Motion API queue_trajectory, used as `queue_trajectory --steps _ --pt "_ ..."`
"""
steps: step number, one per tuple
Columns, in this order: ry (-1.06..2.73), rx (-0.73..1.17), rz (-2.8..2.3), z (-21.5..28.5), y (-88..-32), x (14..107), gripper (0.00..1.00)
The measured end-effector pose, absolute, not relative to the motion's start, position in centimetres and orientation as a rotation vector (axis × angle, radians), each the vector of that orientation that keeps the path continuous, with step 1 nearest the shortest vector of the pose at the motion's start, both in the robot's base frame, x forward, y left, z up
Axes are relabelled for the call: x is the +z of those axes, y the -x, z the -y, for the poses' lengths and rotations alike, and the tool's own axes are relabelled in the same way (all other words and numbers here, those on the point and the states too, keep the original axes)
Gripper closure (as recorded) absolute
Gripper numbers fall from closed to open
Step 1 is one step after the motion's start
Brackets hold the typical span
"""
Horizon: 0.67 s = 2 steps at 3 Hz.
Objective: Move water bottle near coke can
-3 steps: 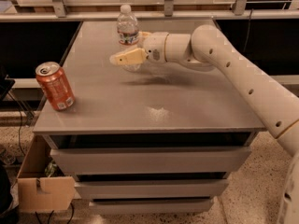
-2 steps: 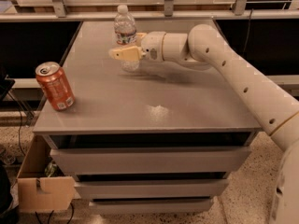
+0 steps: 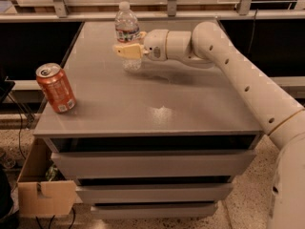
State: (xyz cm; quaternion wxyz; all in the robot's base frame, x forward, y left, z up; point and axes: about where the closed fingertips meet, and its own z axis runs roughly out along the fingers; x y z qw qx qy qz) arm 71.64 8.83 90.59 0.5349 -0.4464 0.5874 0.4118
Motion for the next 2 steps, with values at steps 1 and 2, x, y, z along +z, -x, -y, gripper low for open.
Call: queue_trajectory --steps 1,2 --pt "1.106 1.041 -1.332 -9.0 -70.0 92.0 1.0" --pt "1.167 1.099 -1.252 -9.5 -66.9 93.6 1.0"
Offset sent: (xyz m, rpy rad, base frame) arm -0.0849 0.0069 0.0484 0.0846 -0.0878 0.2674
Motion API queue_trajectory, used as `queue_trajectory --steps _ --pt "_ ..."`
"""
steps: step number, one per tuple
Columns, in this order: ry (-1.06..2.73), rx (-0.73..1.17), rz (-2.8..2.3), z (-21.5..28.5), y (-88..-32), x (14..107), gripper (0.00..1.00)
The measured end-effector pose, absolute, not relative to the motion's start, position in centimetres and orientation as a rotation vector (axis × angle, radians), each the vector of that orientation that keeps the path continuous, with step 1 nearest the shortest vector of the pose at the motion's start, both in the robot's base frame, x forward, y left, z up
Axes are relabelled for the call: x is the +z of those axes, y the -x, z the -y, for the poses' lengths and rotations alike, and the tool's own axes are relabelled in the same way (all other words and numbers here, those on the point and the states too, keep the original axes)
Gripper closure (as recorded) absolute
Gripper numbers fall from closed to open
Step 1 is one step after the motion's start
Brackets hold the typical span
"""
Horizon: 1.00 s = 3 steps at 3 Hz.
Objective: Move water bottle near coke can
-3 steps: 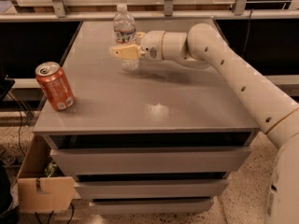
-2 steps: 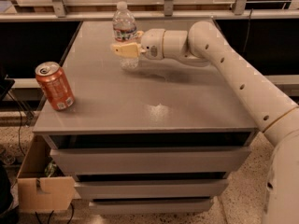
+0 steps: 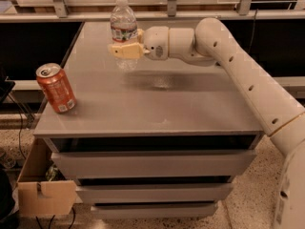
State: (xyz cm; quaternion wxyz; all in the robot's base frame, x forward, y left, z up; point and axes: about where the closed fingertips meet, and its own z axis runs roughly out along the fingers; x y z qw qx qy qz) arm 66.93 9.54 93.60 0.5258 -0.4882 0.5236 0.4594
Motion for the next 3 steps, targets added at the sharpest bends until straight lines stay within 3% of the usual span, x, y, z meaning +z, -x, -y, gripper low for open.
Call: queue_trajectory --steps 1,3 --pt "1.259 1.198 -1.195 -11.17 -62.7 93.89 1.0" --pt "1.278 1.214 -1.179 -12.09 -62.22 93.74 1.0"
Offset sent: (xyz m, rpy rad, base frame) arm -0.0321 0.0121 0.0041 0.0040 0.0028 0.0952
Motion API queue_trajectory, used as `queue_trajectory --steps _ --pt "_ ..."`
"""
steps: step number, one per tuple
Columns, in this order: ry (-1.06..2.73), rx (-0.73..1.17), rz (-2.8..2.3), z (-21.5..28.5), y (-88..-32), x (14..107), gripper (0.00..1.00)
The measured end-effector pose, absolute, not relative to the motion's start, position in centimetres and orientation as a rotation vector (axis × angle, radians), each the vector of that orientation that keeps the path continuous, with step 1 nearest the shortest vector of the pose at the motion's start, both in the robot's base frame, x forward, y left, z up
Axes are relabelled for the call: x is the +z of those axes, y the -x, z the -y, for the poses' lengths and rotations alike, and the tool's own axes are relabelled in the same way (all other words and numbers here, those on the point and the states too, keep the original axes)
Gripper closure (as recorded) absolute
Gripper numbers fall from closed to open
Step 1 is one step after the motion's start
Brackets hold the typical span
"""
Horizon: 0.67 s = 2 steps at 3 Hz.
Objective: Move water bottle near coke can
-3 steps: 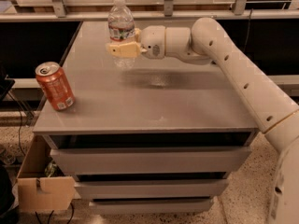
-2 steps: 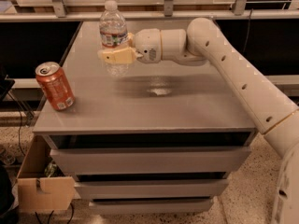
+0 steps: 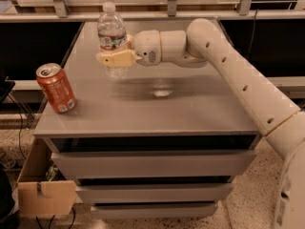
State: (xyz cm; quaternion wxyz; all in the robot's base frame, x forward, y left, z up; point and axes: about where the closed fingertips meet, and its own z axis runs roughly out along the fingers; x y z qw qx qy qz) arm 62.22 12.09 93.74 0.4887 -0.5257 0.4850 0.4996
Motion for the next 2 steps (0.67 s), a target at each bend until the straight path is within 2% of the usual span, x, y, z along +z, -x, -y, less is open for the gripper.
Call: queue_trajectory --steps 2 --pt "1.341 1.316 -1.09 -16.0 -60.1 94.0 1.0"
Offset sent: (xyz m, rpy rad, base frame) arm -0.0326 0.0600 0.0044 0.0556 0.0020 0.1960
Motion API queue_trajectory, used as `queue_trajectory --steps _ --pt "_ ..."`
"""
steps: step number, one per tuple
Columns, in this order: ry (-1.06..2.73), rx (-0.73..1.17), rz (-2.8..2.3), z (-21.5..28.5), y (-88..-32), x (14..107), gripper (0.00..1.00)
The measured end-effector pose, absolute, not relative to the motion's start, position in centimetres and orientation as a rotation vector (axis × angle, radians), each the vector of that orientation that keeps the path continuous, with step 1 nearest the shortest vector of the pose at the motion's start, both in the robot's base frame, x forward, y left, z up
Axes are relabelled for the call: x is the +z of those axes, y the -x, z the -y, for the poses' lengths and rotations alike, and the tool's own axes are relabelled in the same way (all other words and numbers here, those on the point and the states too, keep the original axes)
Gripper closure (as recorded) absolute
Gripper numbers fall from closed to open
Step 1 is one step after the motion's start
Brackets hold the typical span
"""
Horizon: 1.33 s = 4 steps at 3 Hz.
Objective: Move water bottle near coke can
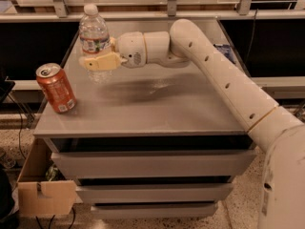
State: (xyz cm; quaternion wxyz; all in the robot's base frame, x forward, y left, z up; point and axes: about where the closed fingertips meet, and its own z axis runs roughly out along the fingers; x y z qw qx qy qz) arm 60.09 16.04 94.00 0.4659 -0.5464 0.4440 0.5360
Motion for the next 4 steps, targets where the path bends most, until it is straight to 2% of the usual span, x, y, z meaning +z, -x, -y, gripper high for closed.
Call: queue_trajectory --steps 2,4 --pt "1.406 1.381 -1.059 -18.4 -57.7 94.5 1.0" --pt "1.407 1.385 -1.09 -17.8 -57.1 93.8 1.0"
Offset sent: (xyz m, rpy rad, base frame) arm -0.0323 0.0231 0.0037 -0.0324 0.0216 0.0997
